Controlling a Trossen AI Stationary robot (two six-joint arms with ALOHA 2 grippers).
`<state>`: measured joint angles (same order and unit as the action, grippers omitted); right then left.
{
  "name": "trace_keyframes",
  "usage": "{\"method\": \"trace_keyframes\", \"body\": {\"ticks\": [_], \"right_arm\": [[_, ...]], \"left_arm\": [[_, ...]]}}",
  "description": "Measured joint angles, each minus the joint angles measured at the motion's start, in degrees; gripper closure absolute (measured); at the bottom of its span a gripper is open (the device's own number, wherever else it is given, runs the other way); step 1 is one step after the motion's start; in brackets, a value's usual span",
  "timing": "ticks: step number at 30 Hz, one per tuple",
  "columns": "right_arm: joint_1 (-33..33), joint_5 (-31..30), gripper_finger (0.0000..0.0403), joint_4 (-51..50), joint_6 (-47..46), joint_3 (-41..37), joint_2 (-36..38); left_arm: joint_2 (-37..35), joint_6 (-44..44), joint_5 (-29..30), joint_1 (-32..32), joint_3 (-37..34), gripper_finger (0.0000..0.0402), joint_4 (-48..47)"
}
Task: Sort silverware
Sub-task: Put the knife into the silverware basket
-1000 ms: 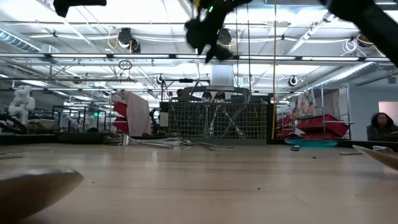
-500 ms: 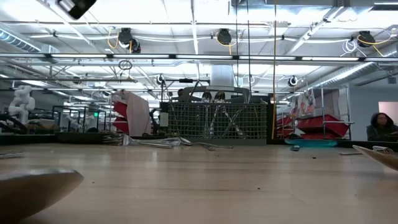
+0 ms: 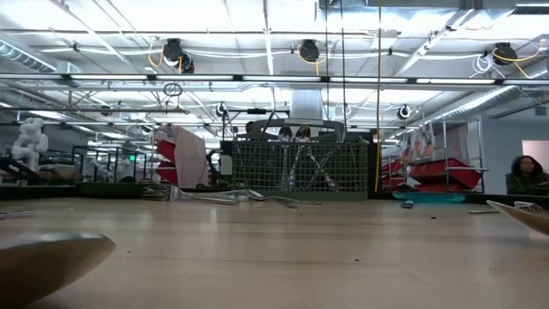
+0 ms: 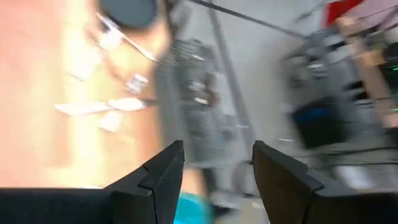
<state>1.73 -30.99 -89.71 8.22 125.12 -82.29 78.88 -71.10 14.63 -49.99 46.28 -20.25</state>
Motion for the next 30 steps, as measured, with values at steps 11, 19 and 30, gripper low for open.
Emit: {"method": "trace_keyframes", "body": {"ticks": [11, 19, 30], "right_arm": [[-17.96, 21.14, 0.0239, 12.21, -17.7, -30.69, -2.56], [-31.96, 26.6, 0.0239, 31.49, -43.06, -56.07, -2.44], [-40.57, 24.9, 0.0247, 52.39, -60.47, -66.95, -6.11]], "left_arm": [[0.91, 2.64, 9.87, 1.75, 0.04, 0.035, 5.48], [0.91, 4.85, 12.77, 2.61, 0.04, 0.035, 5.88], [0.91, 5.92, 12.81, 2.79, 0.04, 0.035, 6.03]]}}
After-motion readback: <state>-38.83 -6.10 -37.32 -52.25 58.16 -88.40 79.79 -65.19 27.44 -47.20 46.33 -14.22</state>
